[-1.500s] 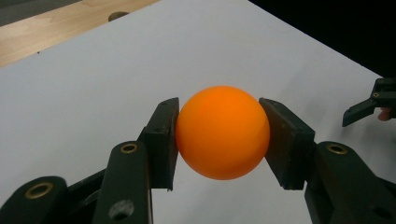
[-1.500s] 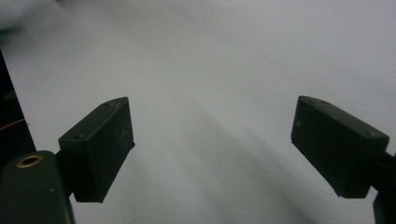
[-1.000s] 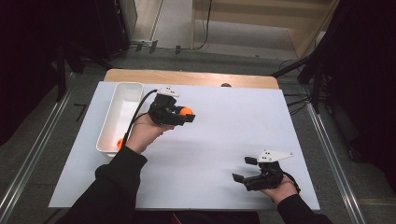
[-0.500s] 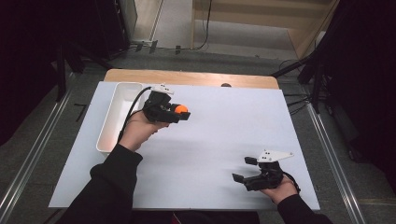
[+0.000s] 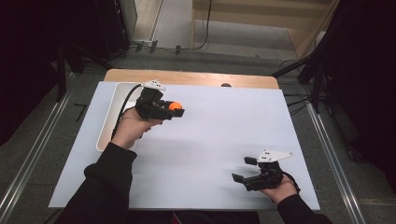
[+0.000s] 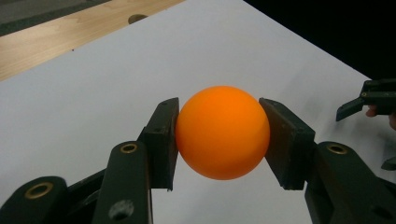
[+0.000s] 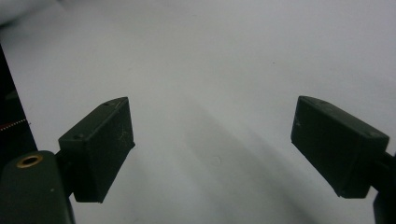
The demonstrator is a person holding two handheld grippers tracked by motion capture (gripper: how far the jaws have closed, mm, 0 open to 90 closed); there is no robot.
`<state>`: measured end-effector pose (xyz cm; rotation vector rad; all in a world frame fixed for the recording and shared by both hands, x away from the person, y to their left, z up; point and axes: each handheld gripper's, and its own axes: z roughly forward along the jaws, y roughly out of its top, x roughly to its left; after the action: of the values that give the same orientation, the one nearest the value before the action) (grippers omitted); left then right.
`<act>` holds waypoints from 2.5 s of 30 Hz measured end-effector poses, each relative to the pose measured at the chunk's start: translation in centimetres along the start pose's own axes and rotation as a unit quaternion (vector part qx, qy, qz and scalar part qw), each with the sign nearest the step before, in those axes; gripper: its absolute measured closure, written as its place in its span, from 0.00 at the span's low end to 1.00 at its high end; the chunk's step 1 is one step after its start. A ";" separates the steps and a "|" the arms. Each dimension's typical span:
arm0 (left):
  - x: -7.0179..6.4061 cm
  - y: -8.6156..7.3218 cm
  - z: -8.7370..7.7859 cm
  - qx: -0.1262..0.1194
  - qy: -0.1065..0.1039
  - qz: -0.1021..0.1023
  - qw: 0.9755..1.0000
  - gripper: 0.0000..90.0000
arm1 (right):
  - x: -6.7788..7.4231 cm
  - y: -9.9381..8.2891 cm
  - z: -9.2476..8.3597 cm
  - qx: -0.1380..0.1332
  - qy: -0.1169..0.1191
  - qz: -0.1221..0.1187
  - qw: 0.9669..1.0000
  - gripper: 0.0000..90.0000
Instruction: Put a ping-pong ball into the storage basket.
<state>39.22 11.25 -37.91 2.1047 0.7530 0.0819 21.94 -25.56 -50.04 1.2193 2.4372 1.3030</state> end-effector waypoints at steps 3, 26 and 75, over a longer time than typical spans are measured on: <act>0.2 0.0 -0.3 0.000 0.000 -0.001 1.000 0.57 | 0.0 0.0 0.0 0.000 0.000 0.000 1.000 0.13; 2.1 -0.6 -2.6 -0.005 0.035 -0.013 0.999 0.57 | 0.0 0.1 0.1 -0.002 0.003 -0.003 1.000 0.13; 5.9 -2.6 -6.8 -0.032 0.126 -0.055 0.990 0.57 | 0.0 0.4 0.4 0.004 0.003 -0.006 1.000 0.13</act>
<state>40.60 20.42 -36.90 2.0090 1.0022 0.3130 22.40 -25.17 -50.02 1.2034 2.4524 1.2979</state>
